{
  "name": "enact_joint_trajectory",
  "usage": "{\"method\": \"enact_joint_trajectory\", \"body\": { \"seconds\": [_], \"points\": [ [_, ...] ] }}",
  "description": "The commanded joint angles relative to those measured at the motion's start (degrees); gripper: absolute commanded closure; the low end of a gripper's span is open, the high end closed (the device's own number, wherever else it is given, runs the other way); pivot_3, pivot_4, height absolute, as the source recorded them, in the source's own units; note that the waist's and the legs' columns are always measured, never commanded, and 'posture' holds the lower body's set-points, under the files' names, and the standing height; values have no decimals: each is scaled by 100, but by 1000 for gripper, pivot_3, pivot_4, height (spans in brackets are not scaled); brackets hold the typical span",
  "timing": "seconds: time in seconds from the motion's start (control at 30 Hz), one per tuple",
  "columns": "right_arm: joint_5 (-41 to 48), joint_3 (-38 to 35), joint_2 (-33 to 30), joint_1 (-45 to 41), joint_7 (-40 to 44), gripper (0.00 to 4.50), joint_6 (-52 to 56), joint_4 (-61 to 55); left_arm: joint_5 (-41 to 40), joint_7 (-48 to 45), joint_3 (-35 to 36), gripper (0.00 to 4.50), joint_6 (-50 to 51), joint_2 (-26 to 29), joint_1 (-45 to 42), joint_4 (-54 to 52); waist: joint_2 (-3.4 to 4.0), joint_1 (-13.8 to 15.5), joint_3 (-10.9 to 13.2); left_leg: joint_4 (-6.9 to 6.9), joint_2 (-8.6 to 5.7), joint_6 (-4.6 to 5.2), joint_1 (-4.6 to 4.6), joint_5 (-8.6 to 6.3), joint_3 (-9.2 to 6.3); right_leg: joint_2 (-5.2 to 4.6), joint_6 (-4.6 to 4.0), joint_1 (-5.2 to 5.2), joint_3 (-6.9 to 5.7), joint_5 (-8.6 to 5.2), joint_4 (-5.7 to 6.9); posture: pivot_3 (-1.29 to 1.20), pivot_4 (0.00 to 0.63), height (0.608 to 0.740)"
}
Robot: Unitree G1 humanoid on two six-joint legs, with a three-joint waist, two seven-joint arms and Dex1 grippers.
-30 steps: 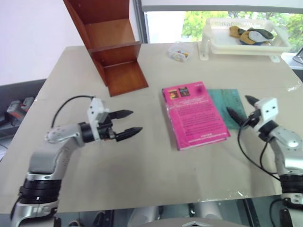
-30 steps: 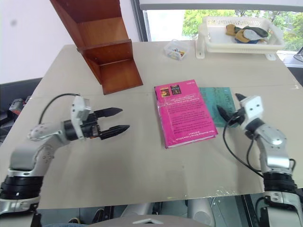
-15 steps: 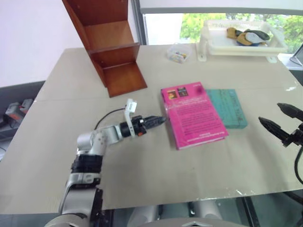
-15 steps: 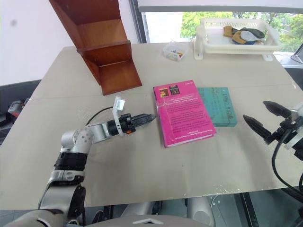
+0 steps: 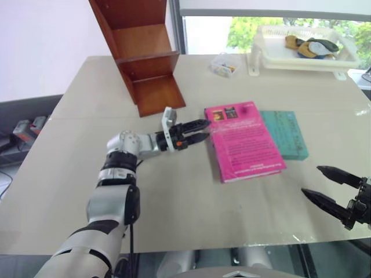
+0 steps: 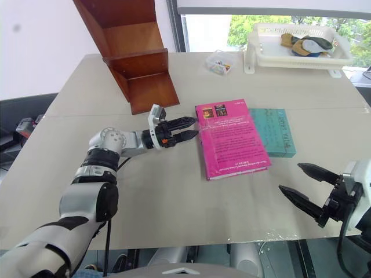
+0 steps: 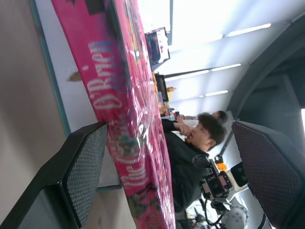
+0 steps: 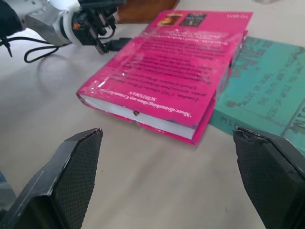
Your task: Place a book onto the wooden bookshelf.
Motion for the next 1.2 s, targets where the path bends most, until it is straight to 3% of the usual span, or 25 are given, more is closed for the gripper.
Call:
{"method": "enact_joint_trajectory", "body": {
  "seconds": [0.03,0.47,0.57,0.77,0.8,1.2],
  "points": [
    [81,-229,16,124,110,0,-95,-240,180,-353,-171,79,31,-71,-182,122,-2,0,1,1,0,0,0,0,-1,0,0,0,-1,0,0,0,150,740],
    [-9,-226,-79,102,199,0,-173,-216,855,-1107,-502,79,-204,-181,-484,692,-3,1,2,2,0,0,-1,0,-3,-1,0,1,-2,0,0,0,150,740],
    [12,-231,-82,71,181,0,-156,-224,968,-1215,-524,929,-242,-252,-490,793,-3,3,2,2,0,0,-2,0,-3,-1,0,1,-3,0,-1,0,150,740],
    [9,-252,-81,54,163,0,-137,-224,1220,-1444,-667,3807,-266,-318,-447,869,-4,4,2,4,-2,0,-3,0,-4,-2,0,1,-3,0,0,0,150,740],
    [3,-255,-83,49,162,0,-141,-217,1220,-1442,-625,3978,-275,-319,-469,905,-4,3,2,4,-2,0,-4,0,-5,-2,0,1,-3,0,0,0,150,740],
    [-154,-199,-33,-152,149,0,-280,-4,819,-1256,267,4056,-2,-53,-751,681,-6,-7,3,5,0,0,-3,0,-5,0,1,0,-3,0,2,0,150,740]
  ]
}}
